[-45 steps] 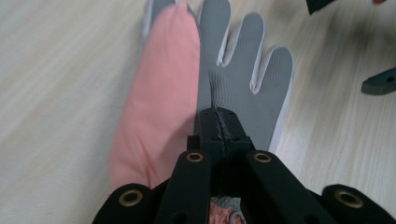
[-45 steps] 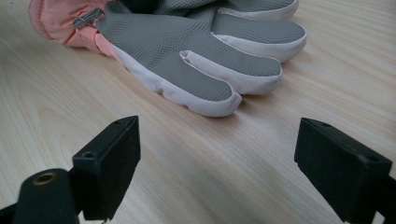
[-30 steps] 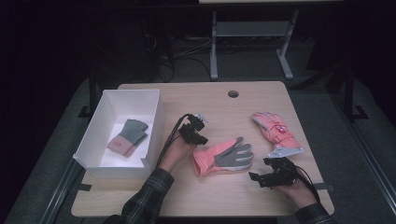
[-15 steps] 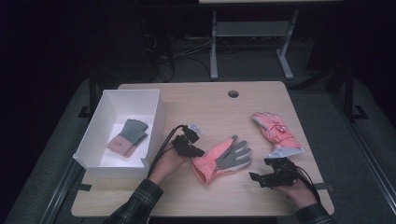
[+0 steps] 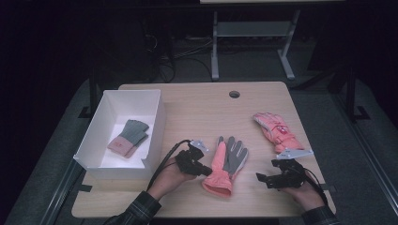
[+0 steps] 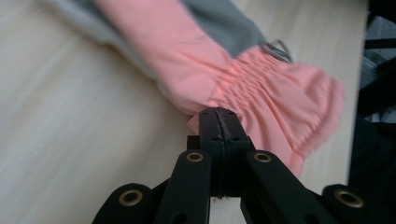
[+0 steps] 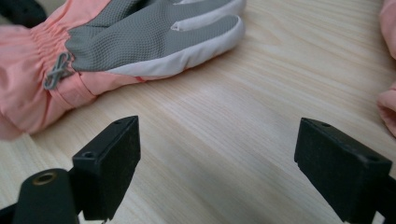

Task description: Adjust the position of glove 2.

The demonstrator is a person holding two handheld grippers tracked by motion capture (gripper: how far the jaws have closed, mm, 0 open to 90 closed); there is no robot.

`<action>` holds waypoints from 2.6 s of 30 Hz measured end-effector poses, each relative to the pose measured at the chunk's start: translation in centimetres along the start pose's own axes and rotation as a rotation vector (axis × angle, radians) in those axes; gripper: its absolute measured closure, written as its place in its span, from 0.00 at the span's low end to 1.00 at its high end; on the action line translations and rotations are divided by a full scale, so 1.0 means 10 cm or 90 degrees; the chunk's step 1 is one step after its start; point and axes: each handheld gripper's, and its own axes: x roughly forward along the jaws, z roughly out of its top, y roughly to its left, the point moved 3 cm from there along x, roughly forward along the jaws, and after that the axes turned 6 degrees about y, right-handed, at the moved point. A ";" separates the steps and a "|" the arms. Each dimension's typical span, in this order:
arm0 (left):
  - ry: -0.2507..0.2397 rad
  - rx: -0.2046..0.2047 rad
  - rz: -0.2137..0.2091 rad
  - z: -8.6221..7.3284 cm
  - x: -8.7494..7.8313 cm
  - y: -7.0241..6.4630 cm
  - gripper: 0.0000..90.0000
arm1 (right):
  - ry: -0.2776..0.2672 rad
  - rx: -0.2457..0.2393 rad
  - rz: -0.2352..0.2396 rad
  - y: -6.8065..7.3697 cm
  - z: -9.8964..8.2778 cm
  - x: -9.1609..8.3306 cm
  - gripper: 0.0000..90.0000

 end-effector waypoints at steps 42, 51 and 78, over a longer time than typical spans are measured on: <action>-0.017 0.082 0.023 0.25 0.25 -0.25 0.82 | -0.014 0.019 -0.045 -0.22 -0.07 -0.22 0.16; -0.052 0.079 0.069 -0.02 0.03 -0.15 0.46 | -0.021 0.023 -0.026 -0.26 0.03 -0.26 0.24; -0.067 0.033 0.104 -0.32 -0.08 0.04 0.18 | -0.040 0.033 -0.038 -1.05 0.78 -0.10 0.49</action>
